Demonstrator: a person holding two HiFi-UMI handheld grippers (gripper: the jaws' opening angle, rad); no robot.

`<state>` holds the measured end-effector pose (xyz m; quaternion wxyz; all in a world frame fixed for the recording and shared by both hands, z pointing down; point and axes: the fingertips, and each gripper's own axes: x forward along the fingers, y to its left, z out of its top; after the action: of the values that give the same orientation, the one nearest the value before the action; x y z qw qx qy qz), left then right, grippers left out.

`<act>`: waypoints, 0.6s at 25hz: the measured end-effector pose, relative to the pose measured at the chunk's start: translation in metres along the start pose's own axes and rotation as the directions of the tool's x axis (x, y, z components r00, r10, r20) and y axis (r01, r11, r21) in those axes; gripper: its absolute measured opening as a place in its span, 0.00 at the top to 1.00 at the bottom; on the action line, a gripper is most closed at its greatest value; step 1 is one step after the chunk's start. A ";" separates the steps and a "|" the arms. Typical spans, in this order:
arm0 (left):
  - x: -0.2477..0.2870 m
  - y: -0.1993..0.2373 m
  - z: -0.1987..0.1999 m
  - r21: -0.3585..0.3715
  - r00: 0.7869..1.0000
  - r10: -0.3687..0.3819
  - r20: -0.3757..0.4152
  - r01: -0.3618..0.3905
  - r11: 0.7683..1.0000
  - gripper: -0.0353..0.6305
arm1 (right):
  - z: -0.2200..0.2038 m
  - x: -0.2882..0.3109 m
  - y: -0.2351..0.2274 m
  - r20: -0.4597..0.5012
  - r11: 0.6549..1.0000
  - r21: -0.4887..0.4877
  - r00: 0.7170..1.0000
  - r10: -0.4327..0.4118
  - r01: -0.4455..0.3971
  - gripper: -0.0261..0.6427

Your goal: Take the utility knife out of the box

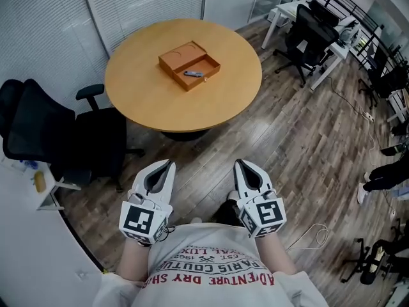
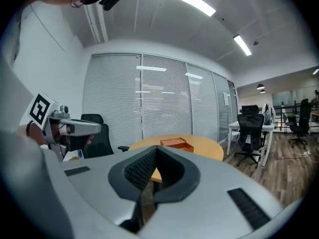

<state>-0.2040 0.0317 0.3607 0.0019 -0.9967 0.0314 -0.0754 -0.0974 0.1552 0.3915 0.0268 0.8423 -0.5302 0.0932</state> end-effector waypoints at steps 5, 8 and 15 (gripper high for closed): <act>0.040 0.015 -0.001 -0.010 1.000 0.030 -0.002 -0.030 0.999 0.95 | 0.003 0.038 -0.029 -0.002 0.998 -0.063 1.000 0.031 -0.031 0.95; 0.072 0.027 -0.003 -0.015 0.997 0.074 -0.013 -0.075 0.997 0.95 | 0.007 0.069 -0.052 -0.001 0.992 -0.105 0.998 0.068 -0.068 0.95; 0.168 0.041 0.019 -0.036 0.985 0.172 -0.009 -0.172 0.984 0.95 | 0.029 0.147 -0.124 -0.053 0.968 -0.131 0.976 0.209 -0.214 0.95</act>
<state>-0.0382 -0.0198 0.3665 -0.0100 -0.9899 0.1188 -0.0772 0.0796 0.0752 0.3968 0.0846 0.7751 -0.6216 0.0755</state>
